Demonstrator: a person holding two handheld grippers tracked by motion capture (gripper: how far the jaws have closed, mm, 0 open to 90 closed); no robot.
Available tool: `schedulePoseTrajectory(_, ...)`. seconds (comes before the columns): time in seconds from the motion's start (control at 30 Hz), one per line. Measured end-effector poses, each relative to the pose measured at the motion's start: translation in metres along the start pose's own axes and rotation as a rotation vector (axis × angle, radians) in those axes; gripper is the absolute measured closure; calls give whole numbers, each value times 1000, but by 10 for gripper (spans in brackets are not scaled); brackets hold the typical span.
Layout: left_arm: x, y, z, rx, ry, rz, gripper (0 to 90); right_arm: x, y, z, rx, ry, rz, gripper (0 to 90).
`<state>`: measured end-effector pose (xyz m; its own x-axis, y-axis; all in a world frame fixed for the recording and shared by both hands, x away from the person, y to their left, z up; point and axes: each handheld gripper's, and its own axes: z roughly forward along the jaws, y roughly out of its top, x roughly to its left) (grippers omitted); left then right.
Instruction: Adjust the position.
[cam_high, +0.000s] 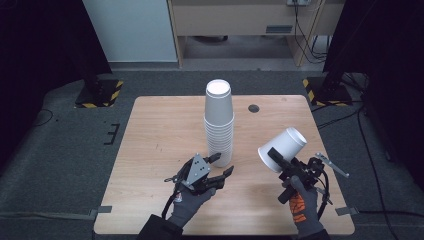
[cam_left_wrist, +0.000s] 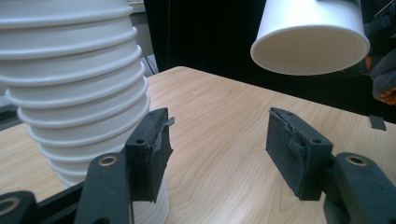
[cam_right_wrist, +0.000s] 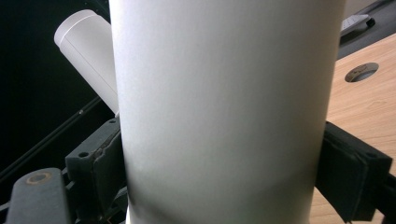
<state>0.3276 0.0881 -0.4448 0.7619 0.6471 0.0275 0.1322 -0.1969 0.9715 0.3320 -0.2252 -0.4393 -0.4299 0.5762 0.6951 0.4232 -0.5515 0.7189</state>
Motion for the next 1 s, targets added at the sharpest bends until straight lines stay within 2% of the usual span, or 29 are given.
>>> schedulePoseTrajectory(1.0,-18,8,47,-34,-39,12,433,1,-2,2,20,16,13,138)
